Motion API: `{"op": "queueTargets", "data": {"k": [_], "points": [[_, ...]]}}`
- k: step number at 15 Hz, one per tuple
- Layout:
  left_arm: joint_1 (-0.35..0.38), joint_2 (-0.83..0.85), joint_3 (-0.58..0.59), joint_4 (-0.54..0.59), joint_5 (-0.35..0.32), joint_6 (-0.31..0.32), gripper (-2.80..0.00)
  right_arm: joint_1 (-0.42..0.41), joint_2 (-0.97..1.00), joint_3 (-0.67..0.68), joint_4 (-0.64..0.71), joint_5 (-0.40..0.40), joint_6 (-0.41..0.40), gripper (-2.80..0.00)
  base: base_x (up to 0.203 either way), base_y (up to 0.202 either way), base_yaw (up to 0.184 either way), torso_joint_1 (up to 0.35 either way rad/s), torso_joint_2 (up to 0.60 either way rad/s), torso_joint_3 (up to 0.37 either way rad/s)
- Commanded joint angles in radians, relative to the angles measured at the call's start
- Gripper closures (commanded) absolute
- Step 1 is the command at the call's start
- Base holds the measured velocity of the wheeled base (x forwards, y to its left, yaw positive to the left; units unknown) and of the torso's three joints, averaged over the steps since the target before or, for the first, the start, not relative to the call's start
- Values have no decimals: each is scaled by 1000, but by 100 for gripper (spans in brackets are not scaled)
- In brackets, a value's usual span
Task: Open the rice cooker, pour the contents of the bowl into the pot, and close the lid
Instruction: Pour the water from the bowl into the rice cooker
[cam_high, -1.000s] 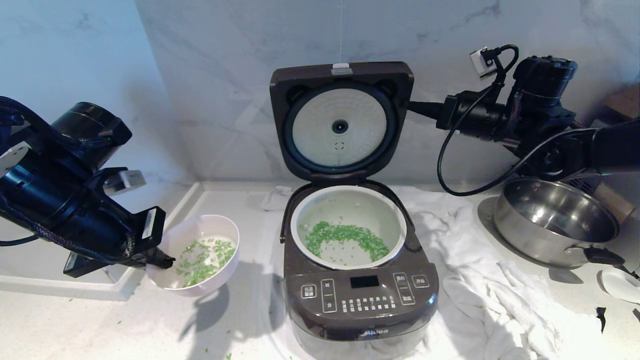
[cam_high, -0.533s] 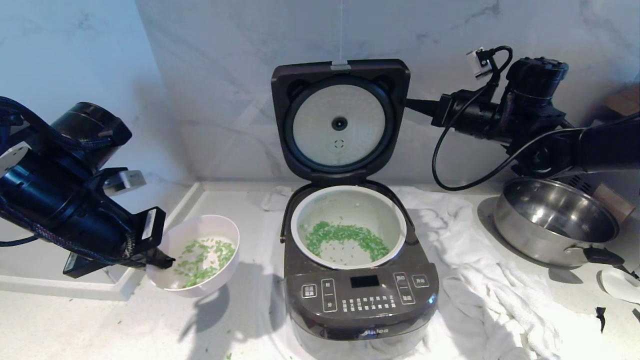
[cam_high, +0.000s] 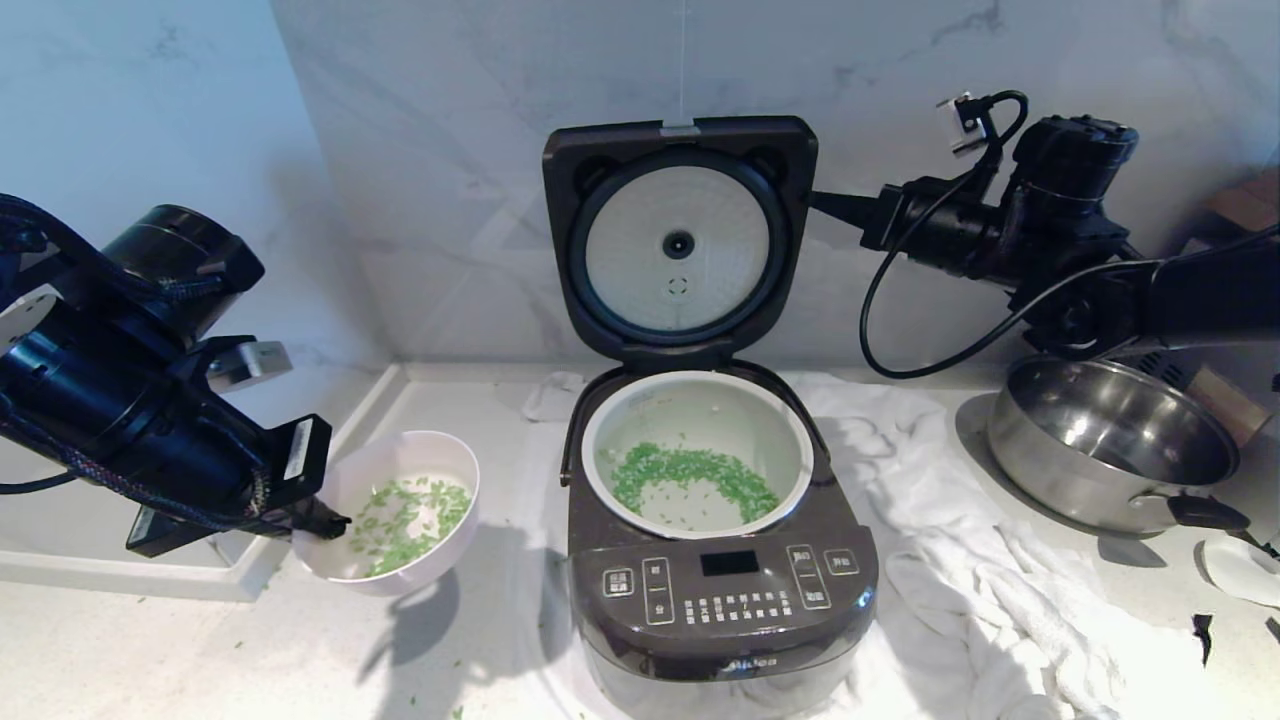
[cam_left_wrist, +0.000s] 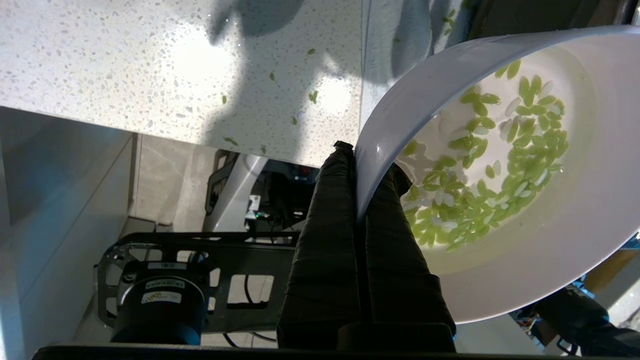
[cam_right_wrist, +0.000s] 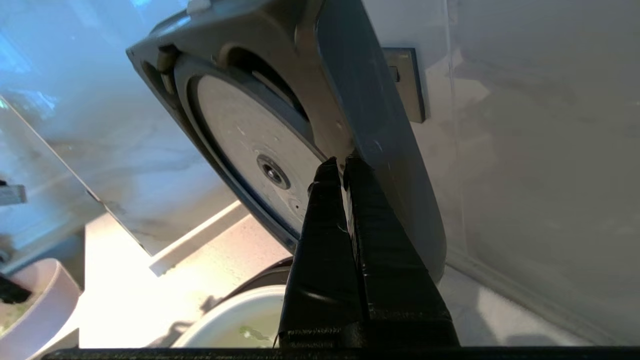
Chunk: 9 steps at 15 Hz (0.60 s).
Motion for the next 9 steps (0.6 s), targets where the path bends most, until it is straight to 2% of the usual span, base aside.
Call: {"op": "queueTargets", "data": {"k": [1, 5, 9], "points": [[0, 1, -1, 5, -1, -3, 0, 11, -56, 45, -5, 9, 14, 0, 0, 0, 0, 0, 0, 0], [0, 1, 3, 5, -1, -3, 0, 57, -218, 262, -16, 12, 24, 0, 0, 0, 0, 0, 0, 0], [0, -1, 13, 5, -1, -3, 0, 136, -406, 496, -111, 9, 79, 0, 0, 0, 0, 0, 0, 0]]}}
